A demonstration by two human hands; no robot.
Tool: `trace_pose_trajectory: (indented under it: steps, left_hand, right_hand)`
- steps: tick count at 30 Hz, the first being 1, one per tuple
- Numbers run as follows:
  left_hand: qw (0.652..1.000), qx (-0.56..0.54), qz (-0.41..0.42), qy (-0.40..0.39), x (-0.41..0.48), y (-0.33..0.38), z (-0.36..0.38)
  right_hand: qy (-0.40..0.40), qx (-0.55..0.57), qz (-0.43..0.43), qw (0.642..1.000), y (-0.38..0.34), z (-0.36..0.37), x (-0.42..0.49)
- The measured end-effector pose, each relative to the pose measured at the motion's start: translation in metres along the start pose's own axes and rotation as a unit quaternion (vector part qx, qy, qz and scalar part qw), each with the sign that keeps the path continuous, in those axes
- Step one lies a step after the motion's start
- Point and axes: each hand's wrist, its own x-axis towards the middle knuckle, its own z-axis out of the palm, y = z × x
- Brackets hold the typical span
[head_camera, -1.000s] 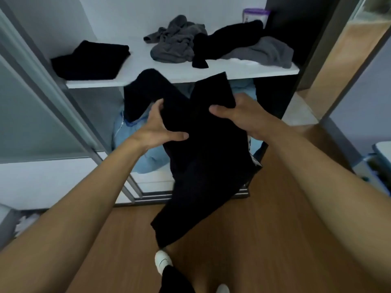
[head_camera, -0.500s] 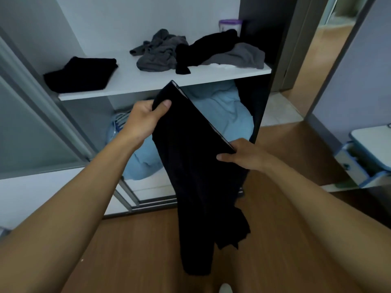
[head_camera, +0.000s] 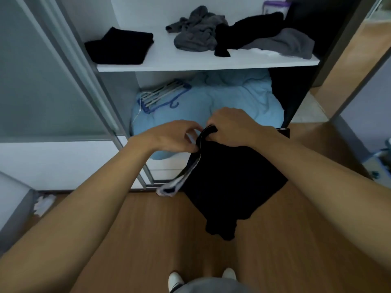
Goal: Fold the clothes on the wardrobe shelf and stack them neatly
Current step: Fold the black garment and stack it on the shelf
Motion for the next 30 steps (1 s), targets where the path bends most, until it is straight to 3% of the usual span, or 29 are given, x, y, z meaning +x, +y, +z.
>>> trace_pose_trajectory:
  steps: [5,9,13,16,20,26,30]
  left_hand:
    - [0.985,-0.170,-0.024,-0.031,-0.012,-0.016,-0.005]
    - [0.998,-0.034,-0.047,-0.028,0.003,-0.024,0.005]
    - [0.989,-0.027,-0.130,0.061,0.019,-0.035,0.012]
    - [0.979,-0.067,-0.147,0.125,0.016,-0.052,0.006]
    - [0.954,-0.153,-0.175,0.192,0.006,-0.068,0.002]
    - [0.956,-0.179,-0.196,0.124,-0.008,-0.092,0.020]
    - [0.923,-0.288,-0.239,0.086,-0.015,-0.098,0.043]
  right_hand:
    - [0.001,-0.001,0.043,0.999,-0.014,0.005,0.021]
    - [-0.015,0.033,0.077,0.996,-0.028,0.018,0.039]
    - [-0.032,0.142,0.094,0.985,-0.029,0.031,0.048]
    - [-0.047,0.212,0.104,0.971,-0.023,0.044,0.042]
    - [-0.128,0.140,0.198,0.962,-0.002,0.091,0.018]
    - [-0.022,0.351,0.237,0.906,-0.006,0.116,0.021]
    - [-0.043,0.320,0.189,0.927,-0.019,0.116,0.025]
